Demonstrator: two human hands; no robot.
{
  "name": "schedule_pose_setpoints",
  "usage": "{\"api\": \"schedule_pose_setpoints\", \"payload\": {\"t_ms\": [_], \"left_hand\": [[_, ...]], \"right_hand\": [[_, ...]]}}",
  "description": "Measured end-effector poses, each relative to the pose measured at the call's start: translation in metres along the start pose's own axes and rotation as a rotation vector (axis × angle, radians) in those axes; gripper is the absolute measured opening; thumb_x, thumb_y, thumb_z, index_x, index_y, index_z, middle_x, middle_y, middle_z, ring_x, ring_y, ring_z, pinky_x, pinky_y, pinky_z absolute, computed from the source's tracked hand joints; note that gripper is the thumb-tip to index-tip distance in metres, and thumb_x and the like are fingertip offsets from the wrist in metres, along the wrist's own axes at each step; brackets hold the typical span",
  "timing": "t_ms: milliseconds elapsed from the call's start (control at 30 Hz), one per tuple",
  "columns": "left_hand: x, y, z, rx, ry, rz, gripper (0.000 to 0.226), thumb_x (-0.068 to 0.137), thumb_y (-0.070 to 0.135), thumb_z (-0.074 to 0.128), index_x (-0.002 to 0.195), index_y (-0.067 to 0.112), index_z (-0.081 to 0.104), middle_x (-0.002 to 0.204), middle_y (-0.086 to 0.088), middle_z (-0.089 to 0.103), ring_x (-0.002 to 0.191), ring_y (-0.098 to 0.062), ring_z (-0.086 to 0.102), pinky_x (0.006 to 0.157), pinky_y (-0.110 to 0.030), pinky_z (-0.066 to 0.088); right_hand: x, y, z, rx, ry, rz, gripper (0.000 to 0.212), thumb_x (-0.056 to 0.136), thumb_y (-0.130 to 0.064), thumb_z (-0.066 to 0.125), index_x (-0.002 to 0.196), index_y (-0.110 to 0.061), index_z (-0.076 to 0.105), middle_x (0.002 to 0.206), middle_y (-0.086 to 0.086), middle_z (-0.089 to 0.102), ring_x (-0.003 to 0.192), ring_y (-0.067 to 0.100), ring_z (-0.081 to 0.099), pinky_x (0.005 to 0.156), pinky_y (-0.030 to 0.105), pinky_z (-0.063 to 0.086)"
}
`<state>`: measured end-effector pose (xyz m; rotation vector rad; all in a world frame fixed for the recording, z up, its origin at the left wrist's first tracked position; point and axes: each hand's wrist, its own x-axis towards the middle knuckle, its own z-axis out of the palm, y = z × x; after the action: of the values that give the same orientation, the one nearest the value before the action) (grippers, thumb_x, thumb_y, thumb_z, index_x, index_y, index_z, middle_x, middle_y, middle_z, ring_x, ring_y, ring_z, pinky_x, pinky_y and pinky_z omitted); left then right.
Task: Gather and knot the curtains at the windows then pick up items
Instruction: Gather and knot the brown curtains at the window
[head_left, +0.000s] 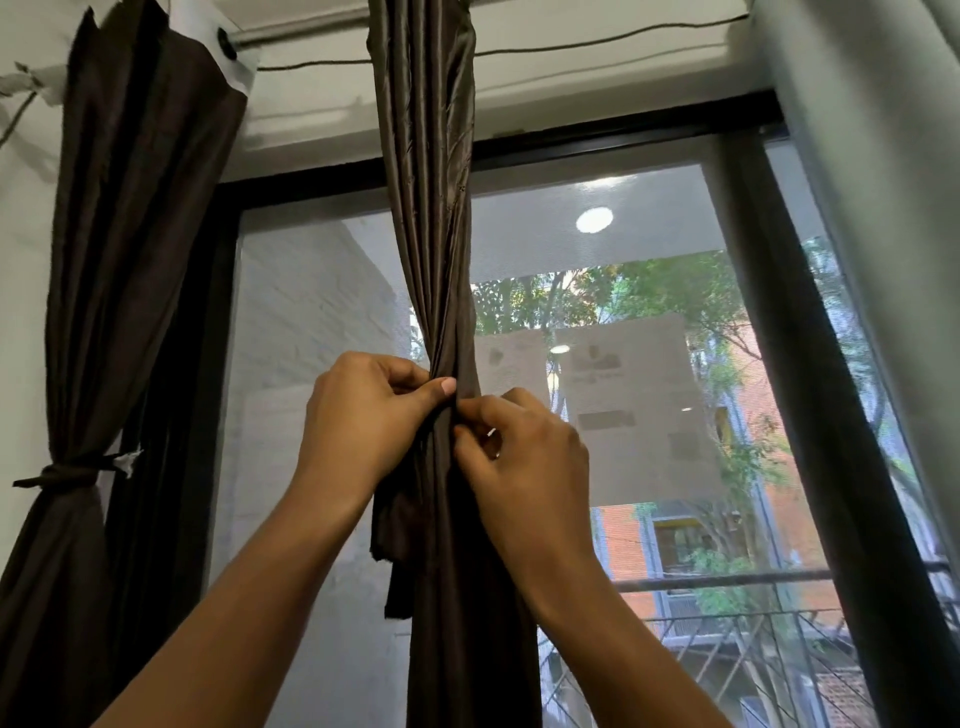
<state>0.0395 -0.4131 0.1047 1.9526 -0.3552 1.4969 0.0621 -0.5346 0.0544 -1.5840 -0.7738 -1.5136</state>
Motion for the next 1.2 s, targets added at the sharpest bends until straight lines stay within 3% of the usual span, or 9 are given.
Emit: {"api": "schedule_pose_setpoints", "payload": {"t_ms": [100,333,467,633,833,933,1000,1133,1200], "left_hand": [[-0.002,-0.002,0.003,-0.079,-0.033,-0.039,0.015,0.083,0.037,0.069,0.075,0.027,0.077,0.072,0.007,0.074,0.076,-0.012,0.070,0.080,-0.041,0.057],[0.001,0.007,-0.001,-0.197,-0.167,-0.109,0.016,0.074,0.032,0.076,0.071,0.016,0.076,0.070,-0.002,0.074,0.069,-0.012,0.071,0.075,-0.034,0.059],[0.008,0.002,-0.002,-0.164,-0.184,-0.128,0.013,0.074,0.026,0.078,0.068,0.015,0.076,0.069,-0.008,0.073,0.073,-0.024,0.071,0.082,-0.048,0.057],[0.008,-0.002,0.003,-0.143,-0.172,-0.113,0.015,0.075,0.030,0.078,0.069,0.016,0.076,0.069,-0.004,0.073,0.073,-0.020,0.071,0.082,-0.046,0.057],[0.009,-0.002,0.001,-0.278,-0.211,-0.196,0.012,0.078,0.020,0.075,0.073,0.010,0.075,0.074,-0.008,0.075,0.069,-0.016,0.072,0.056,-0.016,0.055],[0.010,-0.006,-0.003,-0.280,-0.187,-0.224,0.015,0.077,0.021,0.075,0.068,0.011,0.073,0.067,-0.002,0.072,0.059,-0.004,0.067,0.050,-0.011,0.048],[0.012,-0.008,-0.005,-0.298,-0.181,-0.238,0.015,0.078,0.019,0.074,0.066,0.010,0.071,0.061,0.002,0.070,0.054,0.000,0.064,0.048,-0.009,0.047],[0.013,-0.009,-0.009,-0.281,-0.200,-0.221,0.017,0.079,0.017,0.073,0.064,0.010,0.070,0.058,0.005,0.069,0.053,0.001,0.064,0.047,-0.006,0.045],[0.014,-0.012,-0.010,-0.265,-0.190,-0.222,0.017,0.079,0.018,0.073,0.064,0.012,0.070,0.060,0.003,0.070,0.054,-0.001,0.065,0.048,-0.008,0.046]], "right_hand": [[-0.003,0.000,0.004,0.042,-0.019,-0.001,0.021,0.086,-0.019,0.060,0.103,-0.026,0.071,0.073,-0.011,0.047,0.064,0.005,0.046,0.056,0.008,0.030],[-0.005,0.008,0.006,0.022,-0.151,-0.110,0.029,0.089,-0.016,0.059,0.117,-0.021,0.066,0.079,-0.012,0.044,0.067,0.004,0.044,0.058,0.004,0.030],[0.006,0.024,-0.004,0.383,-0.172,0.122,0.016,0.088,-0.024,0.064,0.099,-0.023,0.074,0.086,-0.010,0.069,0.078,0.004,0.063,0.074,0.018,0.051],[0.015,0.031,-0.005,0.327,-0.172,0.231,0.022,0.079,-0.039,0.069,0.097,-0.026,0.073,0.087,-0.010,0.072,0.077,0.001,0.064,0.073,0.023,0.053],[-0.001,0.020,0.009,0.055,-0.200,0.042,0.044,0.076,-0.047,0.070,0.115,-0.025,0.066,0.097,-0.006,0.063,0.086,0.009,0.061,0.076,0.024,0.051],[0.003,0.030,0.015,0.437,-0.085,0.247,0.023,0.082,-0.043,0.066,0.094,-0.026,0.074,0.084,-0.006,0.070,0.081,0.008,0.065,0.078,0.033,0.054],[0.013,0.046,0.021,0.635,-0.087,0.493,0.023,0.089,-0.039,0.059,0.102,-0.025,0.070,0.098,-0.005,0.070,0.094,0.012,0.064,0.082,0.036,0.052],[0.025,0.070,0.038,1.115,-0.656,0.890,0.052,0.086,-0.047,0.055,0.127,-0.015,0.055,0.107,0.003,0.064,0.093,0.019,0.061,0.079,0.036,0.049],[0.025,0.075,0.044,1.208,-0.692,0.855,0.052,0.081,-0.042,0.062,0.121,-0.008,0.060,0.102,0.007,0.067,0.087,0.019,0.062,0.077,0.035,0.052]]}}
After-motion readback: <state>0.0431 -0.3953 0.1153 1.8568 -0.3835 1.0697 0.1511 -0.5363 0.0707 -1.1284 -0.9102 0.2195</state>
